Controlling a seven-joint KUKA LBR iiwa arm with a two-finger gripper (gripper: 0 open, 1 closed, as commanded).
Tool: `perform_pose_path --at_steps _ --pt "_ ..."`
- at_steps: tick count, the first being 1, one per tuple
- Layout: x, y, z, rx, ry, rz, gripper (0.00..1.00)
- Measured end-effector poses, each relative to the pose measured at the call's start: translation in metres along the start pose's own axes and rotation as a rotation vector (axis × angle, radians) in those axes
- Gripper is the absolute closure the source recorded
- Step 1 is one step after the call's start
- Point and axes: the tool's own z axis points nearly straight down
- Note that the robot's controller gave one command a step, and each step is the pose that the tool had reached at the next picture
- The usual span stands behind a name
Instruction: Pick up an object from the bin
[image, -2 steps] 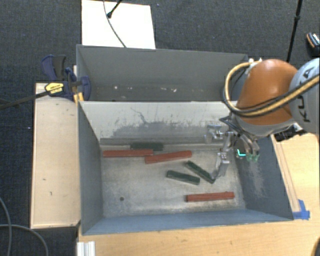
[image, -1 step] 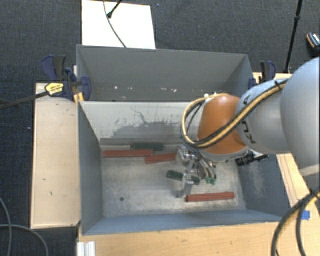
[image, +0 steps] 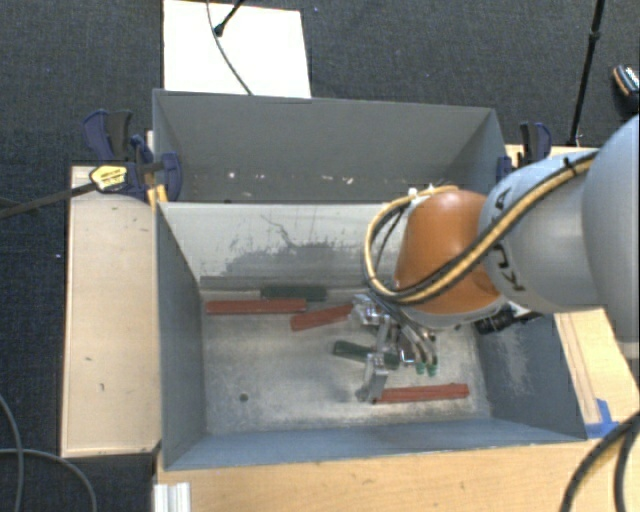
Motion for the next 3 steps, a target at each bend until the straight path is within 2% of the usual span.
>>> perform_pose_path --at_steps 1,2,3 --pt "0.002 -0.02 0.0 0.001 0.004 0.147 0.0" --pt "0.017 -0.021 0.033 0.001 0.004 0.316 0.0" --pt "0.017 -0.021 0.032 0.001 0.003 0.315 0.0"
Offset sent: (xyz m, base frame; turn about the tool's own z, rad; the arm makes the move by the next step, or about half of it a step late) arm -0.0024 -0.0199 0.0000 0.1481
